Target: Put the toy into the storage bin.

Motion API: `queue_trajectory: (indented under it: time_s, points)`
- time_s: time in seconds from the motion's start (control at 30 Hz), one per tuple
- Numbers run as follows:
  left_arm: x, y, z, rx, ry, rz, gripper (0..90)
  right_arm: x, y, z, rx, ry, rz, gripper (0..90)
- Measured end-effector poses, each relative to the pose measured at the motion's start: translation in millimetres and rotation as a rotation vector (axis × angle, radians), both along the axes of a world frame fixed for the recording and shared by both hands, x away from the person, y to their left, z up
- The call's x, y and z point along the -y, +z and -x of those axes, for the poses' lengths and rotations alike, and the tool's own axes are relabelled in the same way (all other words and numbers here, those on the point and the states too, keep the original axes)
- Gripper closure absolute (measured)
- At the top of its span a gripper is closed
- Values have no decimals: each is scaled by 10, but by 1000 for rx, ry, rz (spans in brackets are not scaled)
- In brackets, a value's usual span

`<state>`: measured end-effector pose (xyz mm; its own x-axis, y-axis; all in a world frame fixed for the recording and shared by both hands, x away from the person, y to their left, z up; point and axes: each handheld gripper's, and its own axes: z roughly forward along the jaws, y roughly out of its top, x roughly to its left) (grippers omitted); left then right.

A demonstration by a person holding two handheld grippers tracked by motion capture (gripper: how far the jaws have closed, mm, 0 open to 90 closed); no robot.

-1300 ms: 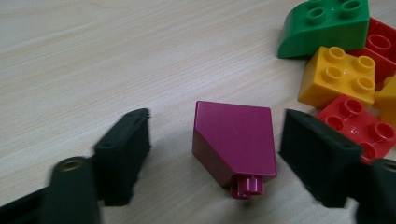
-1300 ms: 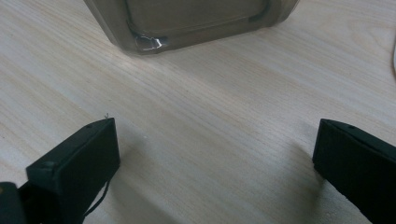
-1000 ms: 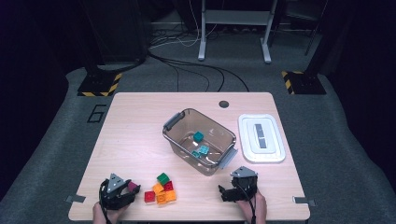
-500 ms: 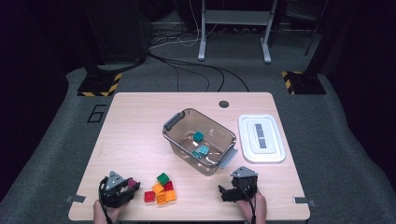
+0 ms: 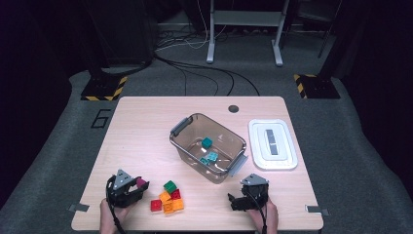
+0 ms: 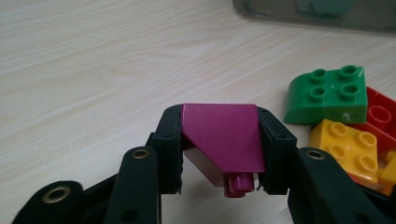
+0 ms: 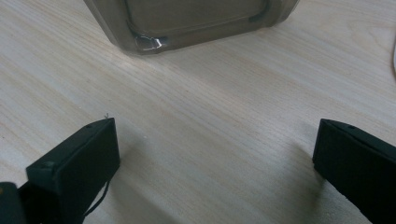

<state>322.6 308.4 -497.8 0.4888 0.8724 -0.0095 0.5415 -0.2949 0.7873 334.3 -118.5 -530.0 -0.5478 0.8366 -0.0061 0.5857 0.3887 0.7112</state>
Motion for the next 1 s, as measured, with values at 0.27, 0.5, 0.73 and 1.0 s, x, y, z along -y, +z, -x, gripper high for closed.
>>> queue_trajectory:
  time_s: [0.27, 0.5, 0.73, 1.0]
  points:
    - [51, 111, -107, 14, -15, -8, 587, 1, -1, -1, 1, 1, 0, 0]
    - [93, 224, -198, 29, -37, -29, 587, 0, 0, 0, 0, 1, 0, 0]
    - [142, 301, -280, 45, -50, -33, 587, 1, 0, 0, 0, 1, 0, 0]
    - [215, 398, -364, 55, -75, -49, 587, 1, 0, -1, 0, 1, 0, 0]
